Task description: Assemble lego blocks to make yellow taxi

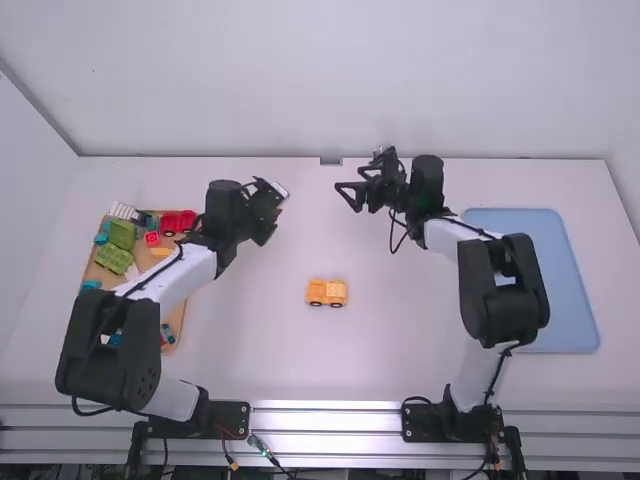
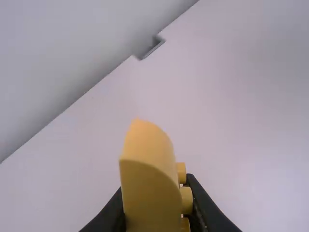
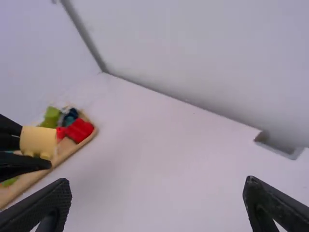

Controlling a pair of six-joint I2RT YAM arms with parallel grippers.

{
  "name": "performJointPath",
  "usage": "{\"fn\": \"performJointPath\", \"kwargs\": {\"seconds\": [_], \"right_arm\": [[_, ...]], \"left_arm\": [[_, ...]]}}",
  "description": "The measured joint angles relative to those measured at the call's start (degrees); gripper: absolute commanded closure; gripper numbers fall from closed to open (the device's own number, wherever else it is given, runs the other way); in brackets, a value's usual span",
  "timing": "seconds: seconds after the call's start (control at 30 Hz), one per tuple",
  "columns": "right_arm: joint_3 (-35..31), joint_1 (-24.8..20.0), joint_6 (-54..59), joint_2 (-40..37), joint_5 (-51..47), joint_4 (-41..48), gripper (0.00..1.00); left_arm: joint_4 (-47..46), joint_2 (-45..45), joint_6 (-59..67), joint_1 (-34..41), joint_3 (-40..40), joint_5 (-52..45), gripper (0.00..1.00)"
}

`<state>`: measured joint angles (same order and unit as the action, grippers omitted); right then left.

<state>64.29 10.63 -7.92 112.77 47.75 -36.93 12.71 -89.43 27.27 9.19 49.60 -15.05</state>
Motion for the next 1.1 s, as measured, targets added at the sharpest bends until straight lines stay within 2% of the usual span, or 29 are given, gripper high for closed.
{"fn": "performJointPath", "kwargs": {"seconds": [0.1,0.33,0.53,0.8,1.07,1.1], "right_arm": [[1.66,0.83,-1.33,2.36,4.70,0.11,0.09],[1.77,5.29,-3.87,2.60,10.21,-0.17,0.11],[1.77,5.75,-4.39,2.62,12.37,-0.46,0.11],[1.79,7.02,-5.40,2.60,12.79,-3.06,0.16],[2.14,8.31,-6.29,2.60,10.12,-1.51,0.19],[2.23,8.61,-6.43,2.60,9.66,-1.70,0.23]], "left_arm": [[3.21,-0.02,-4.20,2.03,-1.25,0.00,0.98],[12.07,-0.02,-11.82,5.49,-3.76,0.04,0.98],[16.72,-1.36,-15.91,7.96,-3.93,0.02,0.98],[18.45,-5.44,-19.69,8.55,-3.93,0.02,0.98],[21.88,-6.03,-22.58,8.55,-3.93,-0.46,0.98],[21.90,-6.05,-22.99,8.55,-3.93,-0.81,0.98]]}}
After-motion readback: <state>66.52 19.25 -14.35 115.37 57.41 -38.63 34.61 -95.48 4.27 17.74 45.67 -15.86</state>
